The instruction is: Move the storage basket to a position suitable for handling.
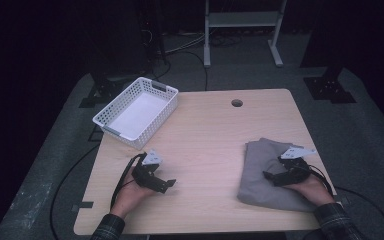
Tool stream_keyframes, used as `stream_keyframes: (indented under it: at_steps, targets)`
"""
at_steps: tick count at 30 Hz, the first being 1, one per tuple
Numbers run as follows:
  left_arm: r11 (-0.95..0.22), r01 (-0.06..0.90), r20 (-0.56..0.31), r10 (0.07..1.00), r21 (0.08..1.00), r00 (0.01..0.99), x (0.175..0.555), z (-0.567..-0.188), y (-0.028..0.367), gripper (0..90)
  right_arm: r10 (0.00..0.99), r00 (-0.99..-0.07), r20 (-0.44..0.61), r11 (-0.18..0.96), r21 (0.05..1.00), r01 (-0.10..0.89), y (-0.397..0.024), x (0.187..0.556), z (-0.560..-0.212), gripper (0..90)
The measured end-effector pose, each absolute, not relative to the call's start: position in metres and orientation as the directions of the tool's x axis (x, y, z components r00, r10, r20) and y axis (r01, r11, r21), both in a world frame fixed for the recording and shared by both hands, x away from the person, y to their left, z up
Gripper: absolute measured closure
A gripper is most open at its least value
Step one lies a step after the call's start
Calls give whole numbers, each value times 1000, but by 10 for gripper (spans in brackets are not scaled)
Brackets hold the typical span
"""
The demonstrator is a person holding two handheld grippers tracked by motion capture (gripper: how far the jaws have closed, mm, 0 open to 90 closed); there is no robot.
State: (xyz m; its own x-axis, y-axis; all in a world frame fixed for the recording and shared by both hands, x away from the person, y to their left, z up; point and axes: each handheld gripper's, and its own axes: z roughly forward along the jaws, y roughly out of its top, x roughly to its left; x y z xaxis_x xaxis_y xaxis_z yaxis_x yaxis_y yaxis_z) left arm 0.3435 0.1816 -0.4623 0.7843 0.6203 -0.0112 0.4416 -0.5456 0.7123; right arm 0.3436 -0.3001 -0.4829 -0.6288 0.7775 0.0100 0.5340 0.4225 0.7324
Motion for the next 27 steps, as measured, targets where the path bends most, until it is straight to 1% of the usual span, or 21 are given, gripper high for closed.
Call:
stream_keyframes:
  at_steps: [5, 6, 7, 16, 20, 24, 27]
  targets:
    - [-545, 444, -19, 617, 711, 787, 345, -457, 181, 10, 777, -630, 12, 421, 734, 533, -300, 344, -483, 106]
    - [-543, 444, -25, 613, 712, 790, 345, -456, 180, 19, 777, -630, 11, 421, 734, 533, -300, 344, -483, 106]
    - [-543, 442, -27, 609, 714, 793, 346, -455, 181, 56, 777, -630, 12, 421, 734, 533, -300, 344, -483, 106]
    - [-532, 437, -17, 620, 726, 784, 351, -443, 181, 75, 777, -629, 11, 421, 734, 533, -300, 344, -483, 106]
    - [-514, 436, -28, 624, 739, 781, 354, -437, 183, 124, 777, -630, 11, 422, 734, 533, -300, 344, -483, 106]
    - [-509, 438, -24, 631, 741, 775, 357, -432, 183, 136, 777, -629, 10, 422, 733, 533, -300, 344, -483, 106]
    - [-508, 435, -21, 633, 744, 774, 359, -428, 183, 169, 777, -629, 10, 423, 733, 533, -300, 344, -483, 106]
